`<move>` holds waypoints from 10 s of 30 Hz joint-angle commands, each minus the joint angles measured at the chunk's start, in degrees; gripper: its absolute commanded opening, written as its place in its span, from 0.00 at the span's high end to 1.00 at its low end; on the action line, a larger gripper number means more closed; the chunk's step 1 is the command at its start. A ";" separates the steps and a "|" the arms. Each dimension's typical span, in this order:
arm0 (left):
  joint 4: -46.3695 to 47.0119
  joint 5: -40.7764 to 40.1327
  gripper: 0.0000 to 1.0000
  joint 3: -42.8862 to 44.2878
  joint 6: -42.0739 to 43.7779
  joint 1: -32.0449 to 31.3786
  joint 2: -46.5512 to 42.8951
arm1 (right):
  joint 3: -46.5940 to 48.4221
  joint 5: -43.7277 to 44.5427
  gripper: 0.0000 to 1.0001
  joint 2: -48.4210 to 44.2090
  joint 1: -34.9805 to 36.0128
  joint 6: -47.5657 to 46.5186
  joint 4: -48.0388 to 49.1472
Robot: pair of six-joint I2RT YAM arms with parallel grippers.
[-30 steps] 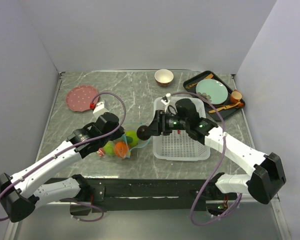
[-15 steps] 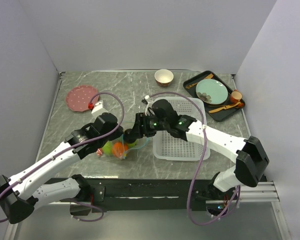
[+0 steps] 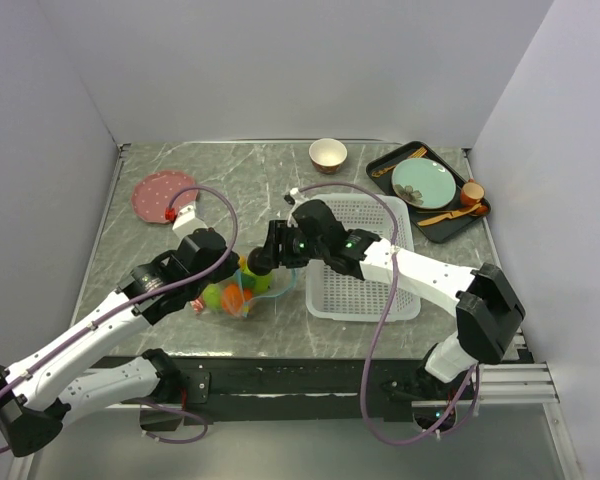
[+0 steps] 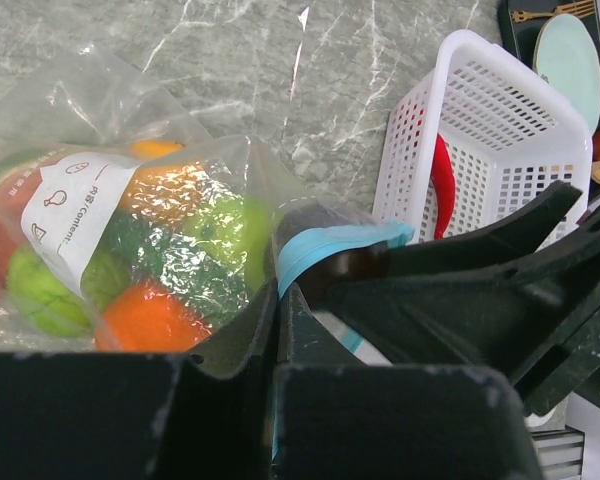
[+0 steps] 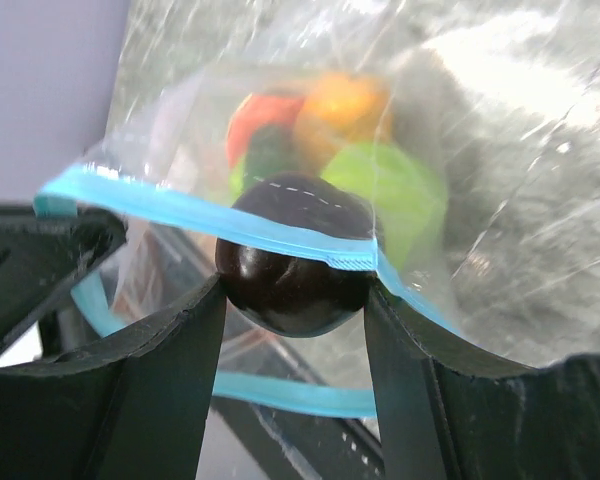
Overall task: Place the food in the zip-top bag and seal the zipper
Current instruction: Place the fake fruit in the zipper food storage bag, then pick up the fake vegetable from the bin, then place the fake vegetable in the zipper food storage bag, then zip the zipper food storage bag at the center of the board.
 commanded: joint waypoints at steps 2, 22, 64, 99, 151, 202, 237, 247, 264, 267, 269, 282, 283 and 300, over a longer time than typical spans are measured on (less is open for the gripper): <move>0.56 -0.99 0.95 2.46 -0.83 -0.01 -0.70 | 4.08 6.85 0.55 -0.19 0.23 1.34 3.52; 2.23 -1.51 0.92 2.29 -1.01 -0.01 -3.16 | 5.24 -3.08 0.15 4.83 4.01 0.91 12.92; 0.91 -0.37 0.92 1.94 -1.27 0.08 -0.79 | -9.89 14.50 0.46 2.54 -26.14 -11.05 -9.75; 1.52 -0.20 0.92 1.50 -1.18 0.08 -0.35 | -7.33 14.67 0.84 7.03 -28.25 -13.87 -9.14; 5.04 2.79 0.92 0.53 -1.27 0.08 1.49 | -1.45 -4.74 0.75 -18.90 -12.52 -17.21 -24.88; 4.16 2.44 0.93 1.06 -0.04 0.08 0.18 | 23.34 -6.07 0.72 11.15 0.93 -12.55 -24.35; 3.63 1.29 0.92 0.53 -0.92 0.08 -0.26 | 10.09 15.37 0.39 -4.21 3.13 -4.73 -21.18; 4.42 1.82 0.92 0.18 -1.27 0.08 -0.17 | -2.32 3.26 0.49 -10.03 3.22 4.04 -13.37; 2.40 1.12 0.92 0.44 -1.36 0.08 -1.76 | -1.01 12.81 0.46 -4.14 2.78 5.83 -13.08; 2.58 1.30 0.92 0.53 -1.01 0.08 -1.58 | 0.40 13.70 0.46 -1.68 2.34 5.12 -13.88; 2.40 1.21 0.92 0.79 -0.66 0.08 -1.32 | 1.01 13.53 0.47 -0.45 2.08 5.12 -13.80; 1.70 0.33 0.90 0.62 -0.66 0.08 -1.93 | 2.51 15.46 0.83 -1.94 1.90 3.63 -13.54; 2.31 0.68 0.90 0.45 -0.57 0.08 -1.84 | 2.86 15.29 0.85 -2.03 1.99 3.19 -13.36; 8.20 12.63 0.88 3.08 4.26 0.08 9.31 | 4.27 6.50 0.90 -4.83 1.90 1.52 -4.04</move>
